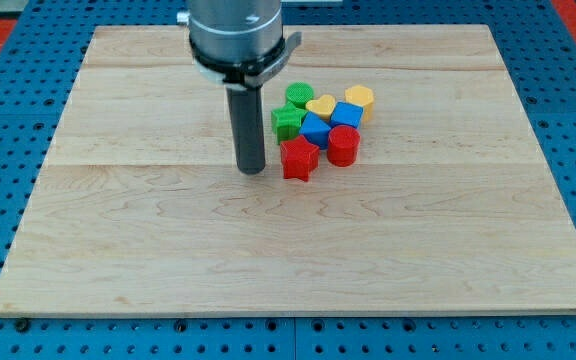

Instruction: Touch the bottom of red star

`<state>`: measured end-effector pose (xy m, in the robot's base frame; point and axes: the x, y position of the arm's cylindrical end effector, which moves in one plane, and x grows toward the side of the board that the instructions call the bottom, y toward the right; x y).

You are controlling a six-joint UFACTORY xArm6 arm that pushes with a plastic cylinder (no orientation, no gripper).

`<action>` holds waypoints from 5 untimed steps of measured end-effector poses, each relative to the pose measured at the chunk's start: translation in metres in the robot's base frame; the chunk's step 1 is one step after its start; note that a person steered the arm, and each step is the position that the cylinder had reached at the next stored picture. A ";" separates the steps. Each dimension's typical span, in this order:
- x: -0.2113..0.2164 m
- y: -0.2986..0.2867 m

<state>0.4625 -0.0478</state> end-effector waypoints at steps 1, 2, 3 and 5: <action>0.017 0.024; 0.000 0.067; -0.016 0.072; -0.017 0.069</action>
